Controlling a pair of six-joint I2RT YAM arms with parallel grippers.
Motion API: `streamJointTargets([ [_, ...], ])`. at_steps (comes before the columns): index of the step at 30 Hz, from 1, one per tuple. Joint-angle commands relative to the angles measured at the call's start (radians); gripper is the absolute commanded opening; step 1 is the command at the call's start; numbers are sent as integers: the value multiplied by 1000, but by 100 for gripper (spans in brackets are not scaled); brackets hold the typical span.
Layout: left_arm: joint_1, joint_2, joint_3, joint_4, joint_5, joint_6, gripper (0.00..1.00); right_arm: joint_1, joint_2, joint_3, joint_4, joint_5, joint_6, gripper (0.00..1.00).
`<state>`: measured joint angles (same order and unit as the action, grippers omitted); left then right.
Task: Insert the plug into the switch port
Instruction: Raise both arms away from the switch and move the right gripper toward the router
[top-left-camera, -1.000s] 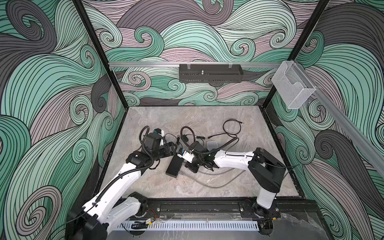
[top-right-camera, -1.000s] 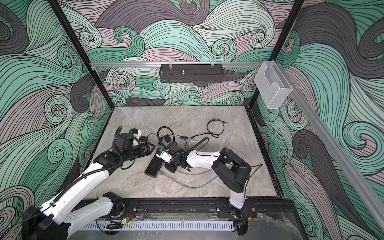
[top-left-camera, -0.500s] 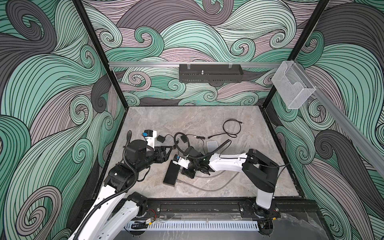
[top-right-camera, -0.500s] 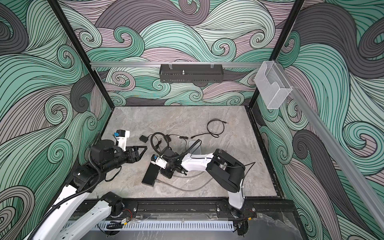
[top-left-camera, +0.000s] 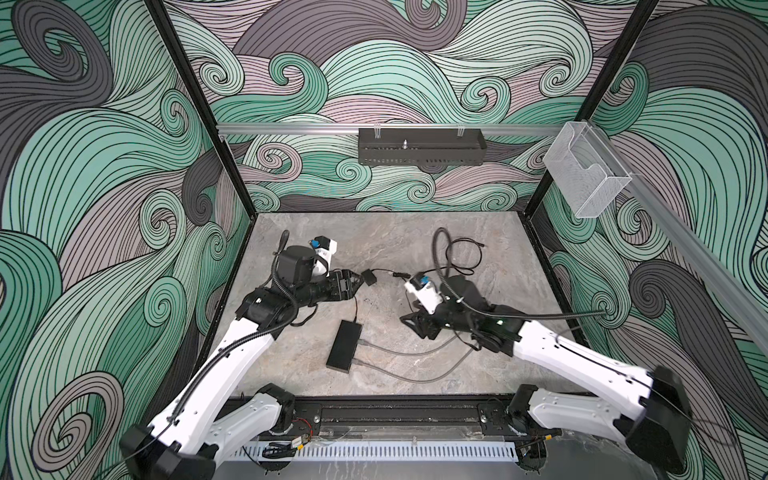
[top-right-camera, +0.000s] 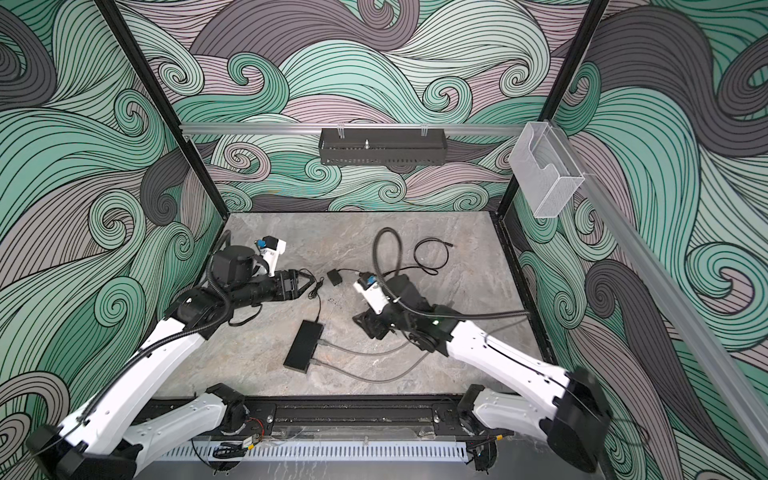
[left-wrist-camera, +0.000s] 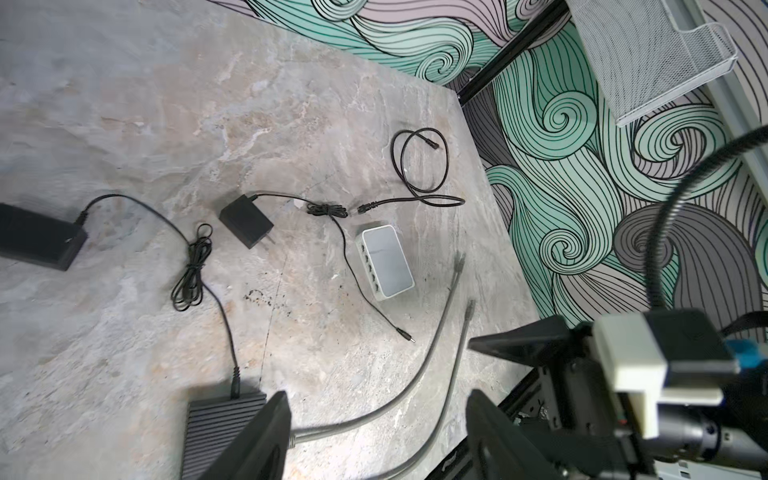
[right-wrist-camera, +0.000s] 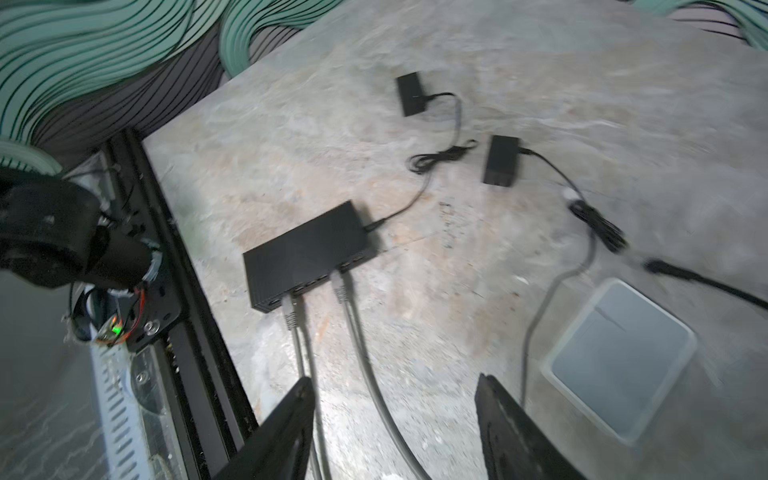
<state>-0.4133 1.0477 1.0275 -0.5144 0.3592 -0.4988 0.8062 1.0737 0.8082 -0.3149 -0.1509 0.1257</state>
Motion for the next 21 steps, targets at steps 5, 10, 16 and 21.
streamJointTargets([
  [5,5,352,156,215,175,-70,66,-228,-130,-136,-179,-126,248,62],
  [10,5,570,382,43,185,36,63,-257,-49,-138,-128,-216,246,62],
  [16,7,553,485,-263,101,166,64,-257,42,-66,-157,-287,223,62],
  [21,11,512,422,-74,98,240,67,-256,113,-68,-110,-193,237,63],
])
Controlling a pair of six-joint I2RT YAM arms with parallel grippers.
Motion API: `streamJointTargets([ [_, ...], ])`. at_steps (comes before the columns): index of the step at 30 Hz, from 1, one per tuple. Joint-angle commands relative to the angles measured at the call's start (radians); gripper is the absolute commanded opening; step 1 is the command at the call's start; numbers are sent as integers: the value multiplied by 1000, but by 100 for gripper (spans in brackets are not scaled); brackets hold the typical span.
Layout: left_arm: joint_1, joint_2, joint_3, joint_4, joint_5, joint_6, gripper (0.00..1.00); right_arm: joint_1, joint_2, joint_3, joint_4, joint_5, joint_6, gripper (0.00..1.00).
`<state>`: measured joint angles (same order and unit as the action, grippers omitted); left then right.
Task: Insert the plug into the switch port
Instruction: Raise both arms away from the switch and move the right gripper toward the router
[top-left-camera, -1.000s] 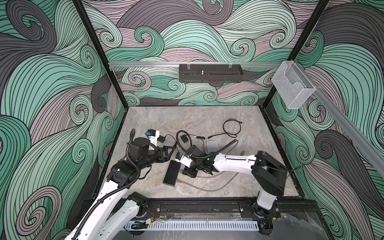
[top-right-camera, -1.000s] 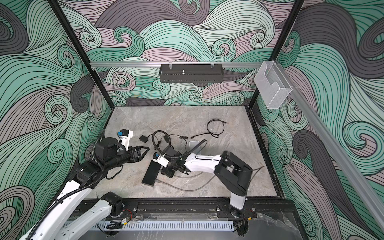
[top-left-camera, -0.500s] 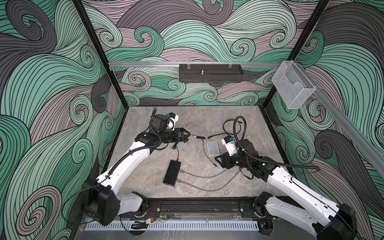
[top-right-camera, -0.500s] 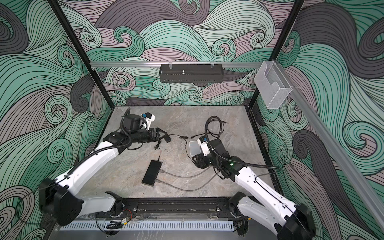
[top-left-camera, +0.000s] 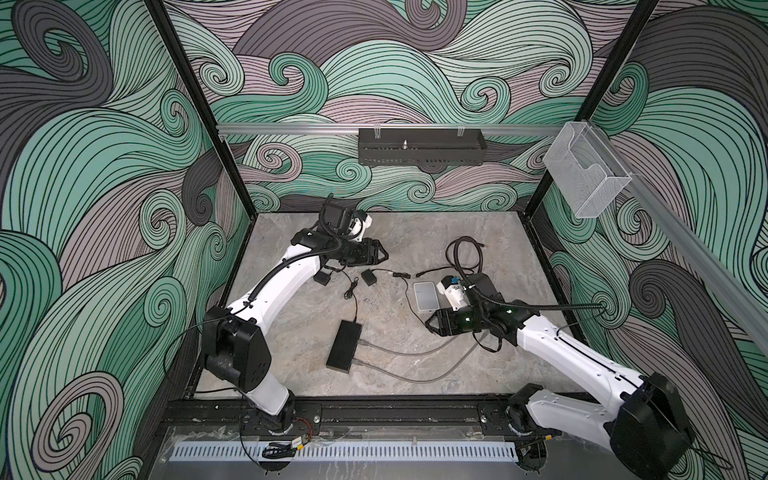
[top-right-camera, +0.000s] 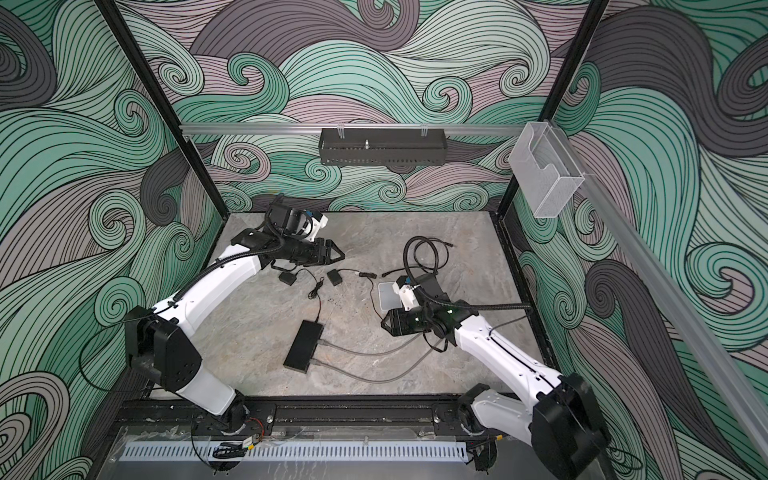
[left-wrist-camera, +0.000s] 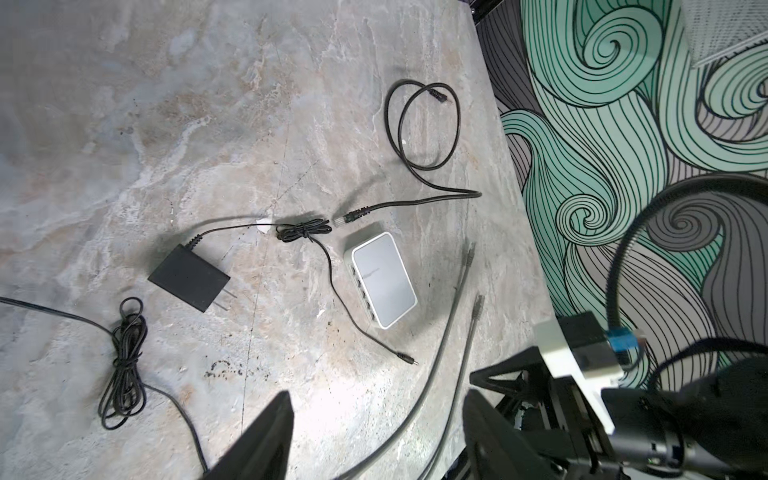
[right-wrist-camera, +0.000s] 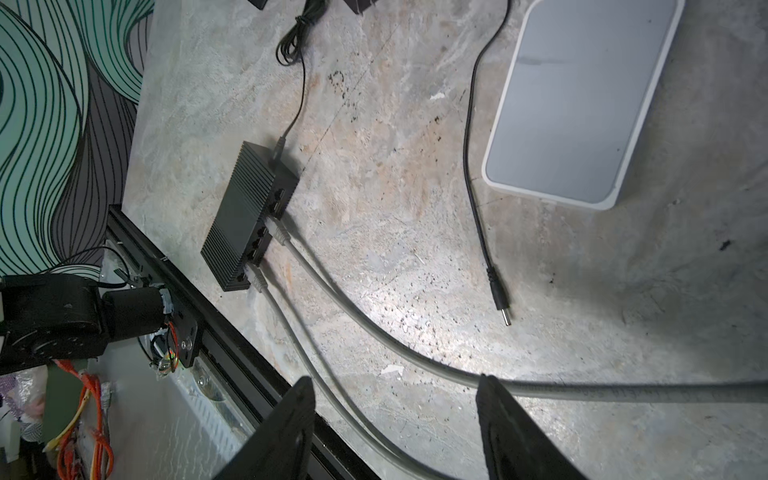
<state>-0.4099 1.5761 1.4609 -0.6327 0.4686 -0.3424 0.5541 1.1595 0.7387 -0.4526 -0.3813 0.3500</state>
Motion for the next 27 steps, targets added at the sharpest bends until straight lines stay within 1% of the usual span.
streamJointTargets([
  [1,9,-6,-8,73,19,94,66,-4,37,-3,42,46,25,62],
  [2,10,13,3,82,50,90,64,-3,51,-7,55,51,43,62],
  [4,11,57,61,12,88,64,61,-3,72,0,36,61,67,62],
  [5,10,62,49,38,127,53,59,-3,79,-1,26,69,70,62],
  [6,9,53,19,76,135,32,59,0,81,-9,22,80,68,62],
  [8,9,22,-42,145,119,3,59,1,70,-35,29,99,49,62],
  [12,9,-50,-140,171,30,-4,60,0,42,-58,26,117,-5,63],
  [15,8,-98,-218,223,-5,-19,62,1,65,-9,-16,121,-59,63],
  [18,9,-107,-276,305,4,-46,62,1,130,80,-96,142,-126,63],
  [20,8,-89,-256,276,36,-37,62,0,180,135,-136,160,-169,63],
  [24,8,-45,-164,103,94,18,61,1,267,173,-131,141,-165,57],
  [27,8,-51,-154,76,129,37,61,26,328,182,-114,195,-171,54],
])
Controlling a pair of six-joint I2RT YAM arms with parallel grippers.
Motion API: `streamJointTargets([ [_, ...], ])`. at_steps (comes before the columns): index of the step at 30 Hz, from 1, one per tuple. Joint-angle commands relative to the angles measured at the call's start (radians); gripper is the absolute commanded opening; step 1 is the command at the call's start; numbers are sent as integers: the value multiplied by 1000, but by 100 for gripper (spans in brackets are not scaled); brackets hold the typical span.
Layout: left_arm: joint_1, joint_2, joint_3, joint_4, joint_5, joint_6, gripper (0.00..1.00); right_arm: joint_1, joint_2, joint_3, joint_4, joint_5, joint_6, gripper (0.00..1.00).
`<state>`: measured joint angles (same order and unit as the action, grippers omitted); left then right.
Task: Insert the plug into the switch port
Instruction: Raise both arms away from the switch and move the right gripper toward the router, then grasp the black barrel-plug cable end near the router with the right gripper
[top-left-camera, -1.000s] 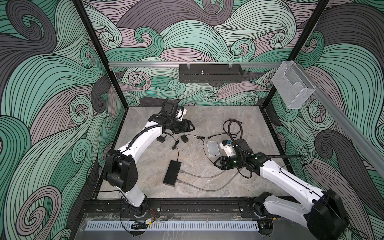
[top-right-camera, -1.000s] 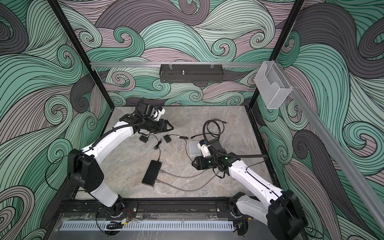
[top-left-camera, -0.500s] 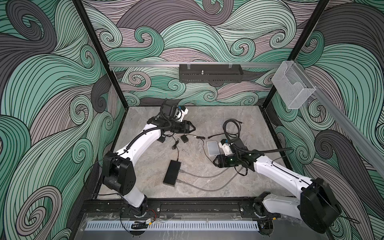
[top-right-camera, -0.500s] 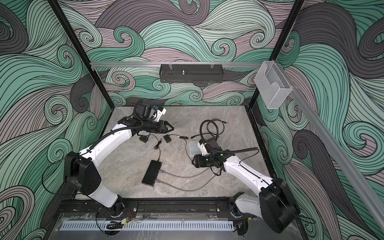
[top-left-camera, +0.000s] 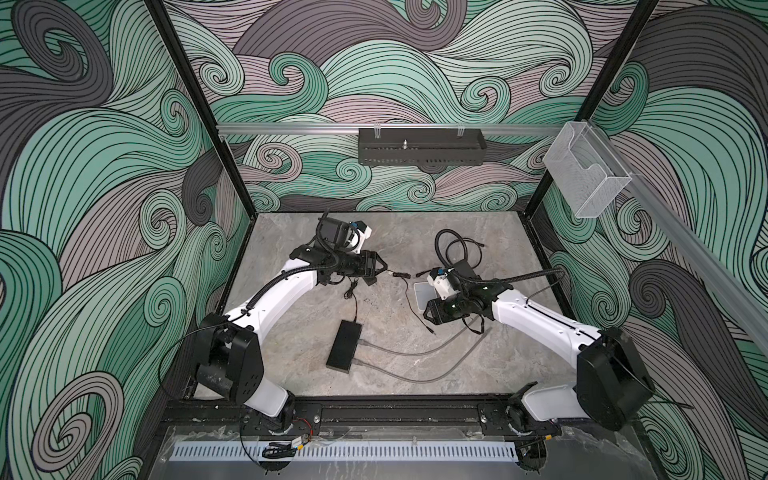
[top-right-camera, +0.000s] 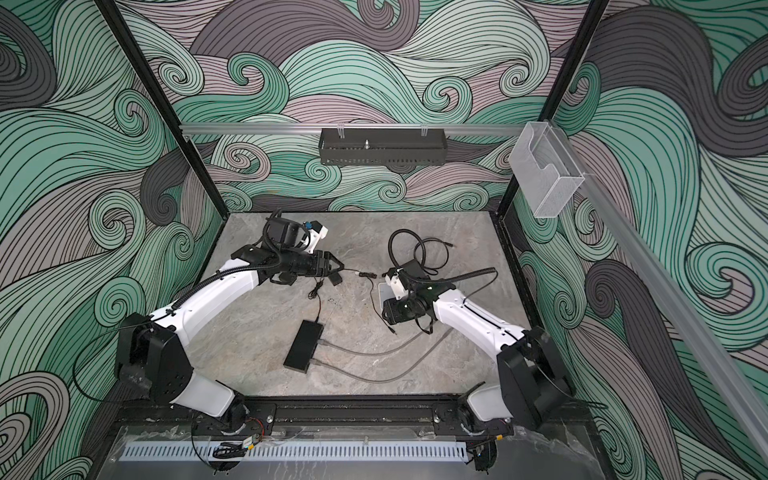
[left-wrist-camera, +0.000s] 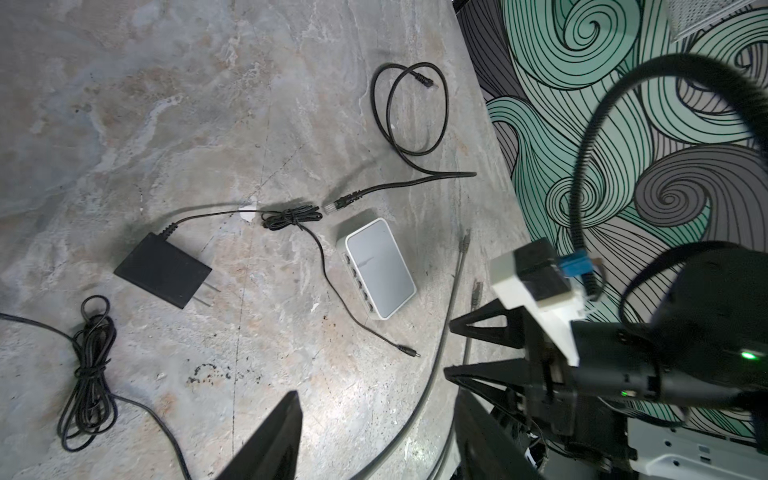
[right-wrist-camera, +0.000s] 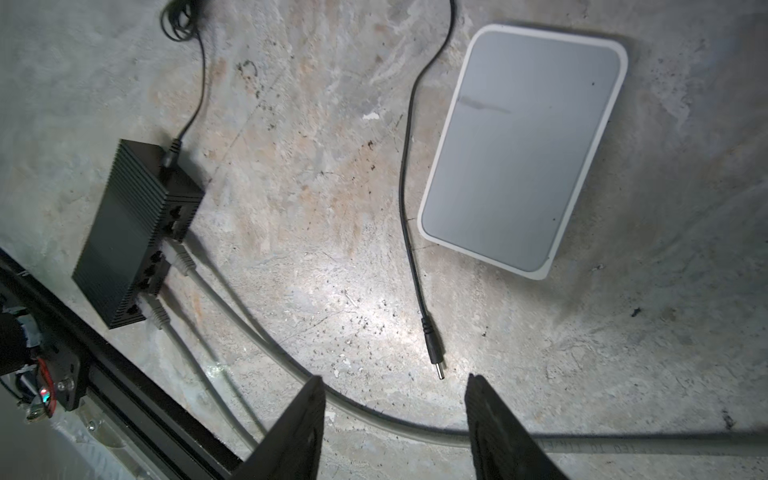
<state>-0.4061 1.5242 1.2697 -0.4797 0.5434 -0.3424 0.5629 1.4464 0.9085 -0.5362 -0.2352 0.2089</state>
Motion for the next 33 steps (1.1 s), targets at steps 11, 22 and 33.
streamJointTargets([
  [11,4,-22,9,-21,108,4,61,63,129,0,-24,159,-35,52],
  [22,10,-67,12,-9,155,-35,62,168,178,-23,-50,312,59,45],
  [33,18,-90,-24,72,201,-115,62,210,160,-54,-21,315,114,15],
])
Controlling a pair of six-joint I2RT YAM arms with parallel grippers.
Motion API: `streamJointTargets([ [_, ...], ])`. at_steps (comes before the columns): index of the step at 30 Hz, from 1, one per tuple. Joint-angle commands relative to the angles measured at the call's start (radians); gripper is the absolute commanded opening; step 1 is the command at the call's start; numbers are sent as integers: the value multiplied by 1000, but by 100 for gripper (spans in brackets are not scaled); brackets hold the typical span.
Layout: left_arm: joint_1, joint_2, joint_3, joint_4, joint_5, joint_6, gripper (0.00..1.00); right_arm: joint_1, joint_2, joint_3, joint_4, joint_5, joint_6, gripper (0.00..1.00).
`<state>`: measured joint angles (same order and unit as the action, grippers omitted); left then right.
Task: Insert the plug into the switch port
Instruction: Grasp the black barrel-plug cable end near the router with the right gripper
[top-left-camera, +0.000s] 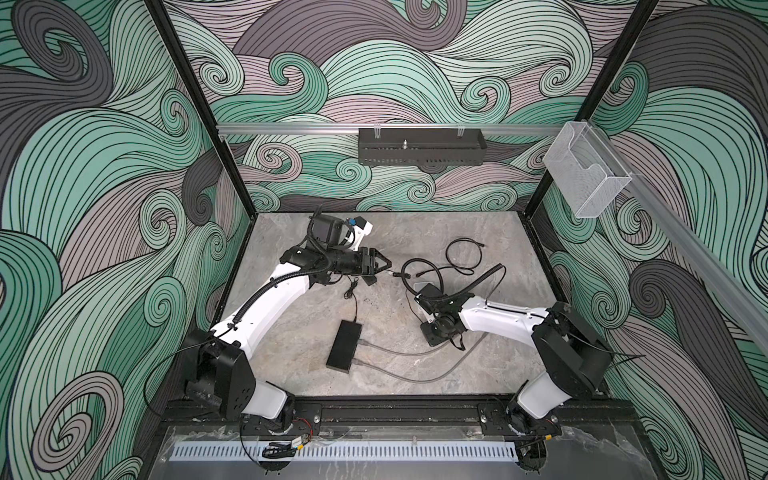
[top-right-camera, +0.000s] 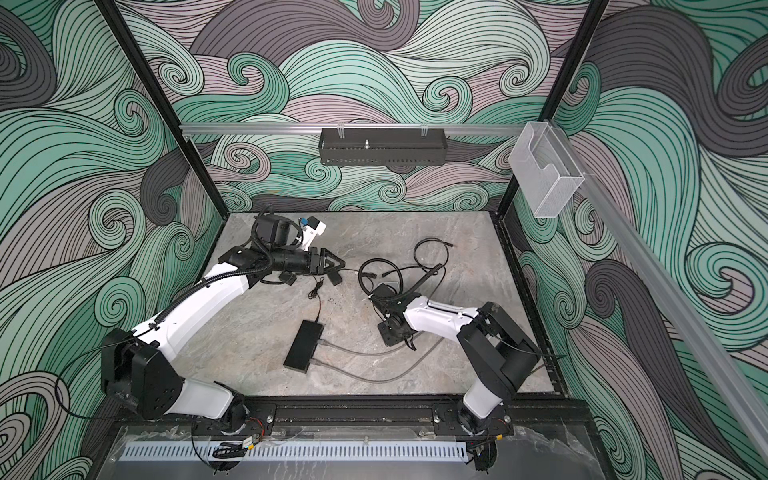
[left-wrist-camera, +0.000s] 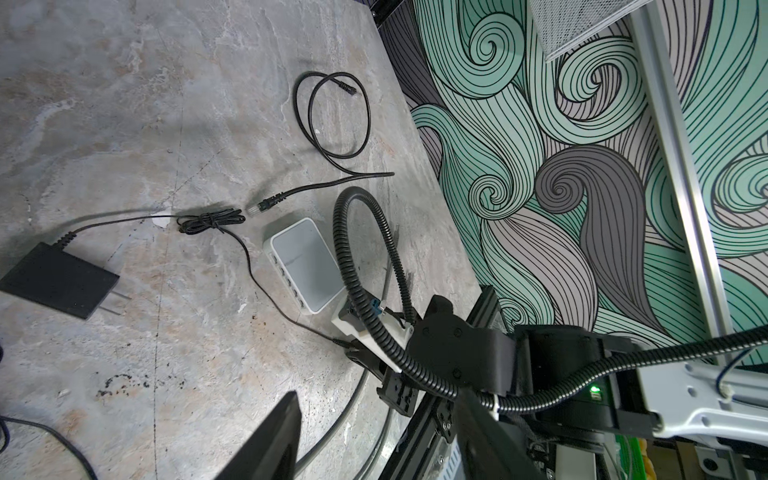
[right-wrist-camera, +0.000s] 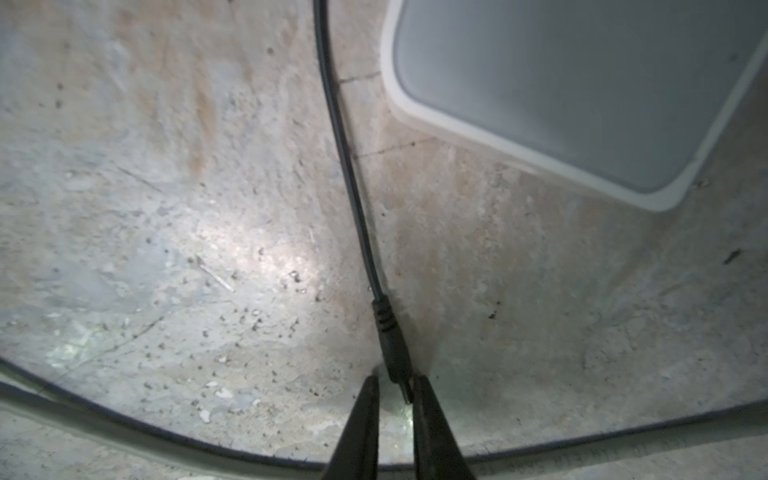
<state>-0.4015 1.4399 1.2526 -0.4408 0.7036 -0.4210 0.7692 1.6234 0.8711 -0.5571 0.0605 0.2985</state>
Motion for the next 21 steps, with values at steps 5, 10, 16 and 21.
streamJointTargets([
  [5,25,1,-13,56,62,-64,62,5,-31,2,-2,-33,-34,8],
  [10,38,-8,-15,62,64,-67,62,5,-57,3,6,-86,-60,2],
  [16,48,1,-25,68,54,-73,62,6,-170,-4,8,-104,-73,1],
  [21,48,-2,-36,67,19,-47,62,6,-220,-33,77,-120,-23,1],
])
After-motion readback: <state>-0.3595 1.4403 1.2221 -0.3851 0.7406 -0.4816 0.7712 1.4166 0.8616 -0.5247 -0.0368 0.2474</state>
